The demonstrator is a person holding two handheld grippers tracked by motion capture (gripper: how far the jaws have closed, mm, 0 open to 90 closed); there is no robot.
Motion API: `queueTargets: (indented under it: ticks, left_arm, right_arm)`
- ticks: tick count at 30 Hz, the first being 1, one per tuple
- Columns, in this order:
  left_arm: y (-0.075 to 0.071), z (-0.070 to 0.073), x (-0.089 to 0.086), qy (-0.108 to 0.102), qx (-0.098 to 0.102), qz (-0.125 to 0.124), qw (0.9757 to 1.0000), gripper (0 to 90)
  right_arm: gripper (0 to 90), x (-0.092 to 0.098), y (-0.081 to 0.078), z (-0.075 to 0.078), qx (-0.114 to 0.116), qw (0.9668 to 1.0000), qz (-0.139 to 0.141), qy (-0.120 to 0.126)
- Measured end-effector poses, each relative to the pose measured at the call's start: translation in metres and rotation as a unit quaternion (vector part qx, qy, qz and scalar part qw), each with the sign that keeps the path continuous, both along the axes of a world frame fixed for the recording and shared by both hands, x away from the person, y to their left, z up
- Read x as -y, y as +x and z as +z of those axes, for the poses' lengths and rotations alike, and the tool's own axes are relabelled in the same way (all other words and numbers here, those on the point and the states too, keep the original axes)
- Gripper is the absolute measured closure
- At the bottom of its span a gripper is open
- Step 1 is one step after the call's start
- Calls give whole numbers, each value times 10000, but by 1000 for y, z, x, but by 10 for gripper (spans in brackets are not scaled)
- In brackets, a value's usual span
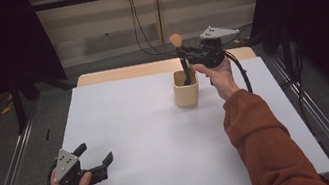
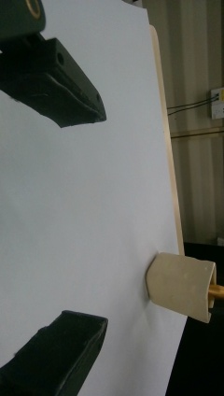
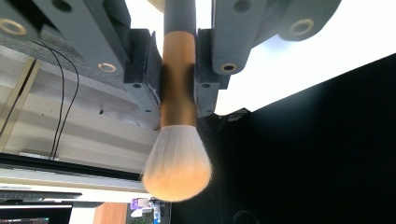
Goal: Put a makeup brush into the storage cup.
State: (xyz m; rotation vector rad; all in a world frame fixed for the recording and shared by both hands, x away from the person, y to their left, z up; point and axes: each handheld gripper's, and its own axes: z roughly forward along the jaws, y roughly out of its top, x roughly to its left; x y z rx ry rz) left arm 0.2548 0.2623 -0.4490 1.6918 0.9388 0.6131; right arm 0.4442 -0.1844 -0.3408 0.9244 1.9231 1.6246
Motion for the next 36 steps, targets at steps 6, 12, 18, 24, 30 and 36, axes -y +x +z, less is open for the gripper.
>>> queueTargets:
  ticks: [6,12,18,24,30,36]
  left_arm:
    - [0,0,1,-2,-25,-13,10000,34]
    - [0,0,1,-2,-16,-8,10000,34]
    - [0,0,1,4,-30,-26,10000,34]
    - [0,0,1,3,-33,-27,10000,34]
    - [0,0,0,6,-33,-25,10000,34]
    - [0,0,0,10,-26,-27,10000,34]
  right_arm:
    - [743,2,1,-4,-12,10000,-38,-37]
    - [743,7,0,-12,-83,9999,-57,-32]
    - [743,9,-2,-20,-160,9998,-75,-38]
    - [742,10,-4,-22,-156,9998,-63,-44]
    - [742,12,-6,-32,-242,9996,-94,-65]
    - [742,14,-9,-39,-286,9995,-94,-126]
